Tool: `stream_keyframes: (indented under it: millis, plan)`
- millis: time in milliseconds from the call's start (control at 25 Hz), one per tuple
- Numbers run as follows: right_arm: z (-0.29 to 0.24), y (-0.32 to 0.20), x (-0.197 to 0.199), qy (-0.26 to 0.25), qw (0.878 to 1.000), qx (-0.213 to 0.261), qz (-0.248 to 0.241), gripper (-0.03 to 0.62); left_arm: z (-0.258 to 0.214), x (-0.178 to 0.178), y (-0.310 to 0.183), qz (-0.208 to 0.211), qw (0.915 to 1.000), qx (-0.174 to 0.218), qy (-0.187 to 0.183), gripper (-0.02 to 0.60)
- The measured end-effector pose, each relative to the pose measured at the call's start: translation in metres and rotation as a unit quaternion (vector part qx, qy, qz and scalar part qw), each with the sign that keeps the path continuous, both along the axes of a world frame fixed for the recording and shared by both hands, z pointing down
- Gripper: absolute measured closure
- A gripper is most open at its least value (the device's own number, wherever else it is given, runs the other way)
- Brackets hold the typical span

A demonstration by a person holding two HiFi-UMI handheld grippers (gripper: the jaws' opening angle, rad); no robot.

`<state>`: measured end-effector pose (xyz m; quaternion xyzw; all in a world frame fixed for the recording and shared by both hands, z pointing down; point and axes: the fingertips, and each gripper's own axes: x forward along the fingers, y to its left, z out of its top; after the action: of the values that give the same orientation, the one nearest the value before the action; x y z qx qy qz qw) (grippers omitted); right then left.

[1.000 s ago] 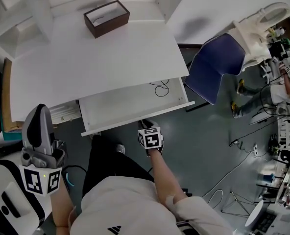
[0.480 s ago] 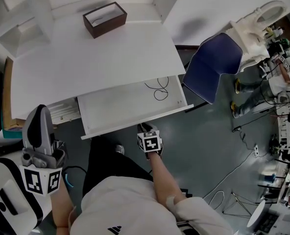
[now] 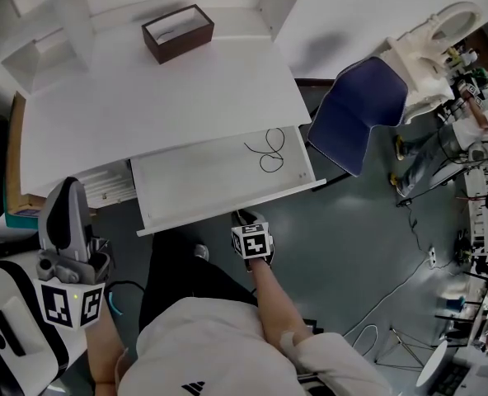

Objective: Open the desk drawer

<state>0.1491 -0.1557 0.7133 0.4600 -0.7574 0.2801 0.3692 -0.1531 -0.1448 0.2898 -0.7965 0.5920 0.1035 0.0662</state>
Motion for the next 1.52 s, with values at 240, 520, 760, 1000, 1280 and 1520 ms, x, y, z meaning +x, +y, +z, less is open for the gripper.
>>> stream_keyframes:
  millis: [240, 520, 760, 1000, 1280, 1520]
  plan:
    - [0.001, -0.001, -0.001, -0.007, 1.000, 0.000, -0.001, 0.520, -0.003, 0.003, 0.010, -0.008, 0.9999, 0.004, -0.006, 0.575]
    - [-0.023, 0.007, -0.003, -0.018, 0.999, 0.035, -0.017, 0.595, -0.010, 0.002, 0.009, -0.001, 0.9999, 0.010, -0.006, 0.575]
    - [-0.060, 0.010, -0.018, -0.036, 0.996, 0.084, -0.026, 0.595, -0.020, 0.012, -0.001, 0.032, 0.9992, 0.022, -0.004, 0.575]
    - [-0.107, 0.008, -0.031, -0.060, 0.988, 0.145, 0.009, 0.595, -0.027, 0.009, 0.002, 0.060, 0.9979, 0.026, -0.003, 0.575]
    - [-0.162, 0.010, -0.036, -0.065, 0.976, 0.204, 0.045, 0.597, -0.030, 0.003, 0.012, 0.089, 0.9957, 0.024, 0.002, 0.576]
    - [-0.217, 0.020, -0.036, -0.062, 0.960, 0.266, 0.068, 0.603, -0.032, -0.002, 0.027, 0.106, 0.9939, 0.027, 0.005, 0.575]
